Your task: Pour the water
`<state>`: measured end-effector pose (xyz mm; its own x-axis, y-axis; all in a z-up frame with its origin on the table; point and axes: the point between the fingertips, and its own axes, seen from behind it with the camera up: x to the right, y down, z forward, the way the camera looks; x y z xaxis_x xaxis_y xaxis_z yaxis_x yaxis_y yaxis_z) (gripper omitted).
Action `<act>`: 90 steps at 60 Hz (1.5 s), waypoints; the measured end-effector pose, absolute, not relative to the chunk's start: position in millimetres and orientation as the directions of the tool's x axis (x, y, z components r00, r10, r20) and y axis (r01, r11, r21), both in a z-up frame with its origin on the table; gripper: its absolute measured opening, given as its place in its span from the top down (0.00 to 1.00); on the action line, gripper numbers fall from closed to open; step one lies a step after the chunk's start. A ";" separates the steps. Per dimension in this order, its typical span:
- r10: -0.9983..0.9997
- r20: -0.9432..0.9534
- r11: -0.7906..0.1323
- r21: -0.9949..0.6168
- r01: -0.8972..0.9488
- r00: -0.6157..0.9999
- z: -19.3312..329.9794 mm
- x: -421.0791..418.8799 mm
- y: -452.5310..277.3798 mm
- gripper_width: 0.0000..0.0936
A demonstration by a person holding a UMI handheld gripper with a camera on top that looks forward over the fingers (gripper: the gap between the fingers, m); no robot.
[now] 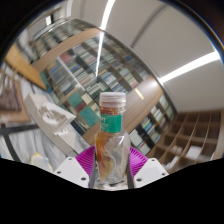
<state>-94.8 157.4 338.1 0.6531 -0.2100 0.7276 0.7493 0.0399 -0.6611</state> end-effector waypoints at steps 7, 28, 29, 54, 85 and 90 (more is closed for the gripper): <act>-0.086 0.377 0.019 -0.925 0.380 0.922 311.4 -85.5 158.0 0.53; -0.023 0.054 -0.243 -0.969 0.047 0.998 123.3 -20.9 171.6 0.52; -0.022 0.057 -0.251 -0.967 0.050 0.998 116.4 -18.9 171.6 0.52; -0.075 -0.009 -0.311 -0.950 -0.032 0.997 77.5 -13.7 160.8 0.06; -0.163 0.022 -0.397 -0.917 -0.045 0.986 178.3 -68.2 -123.5 0.08; -0.158 0.008 -0.395 -0.917 -0.055 0.987 195.0 -81.4 -169.8 0.08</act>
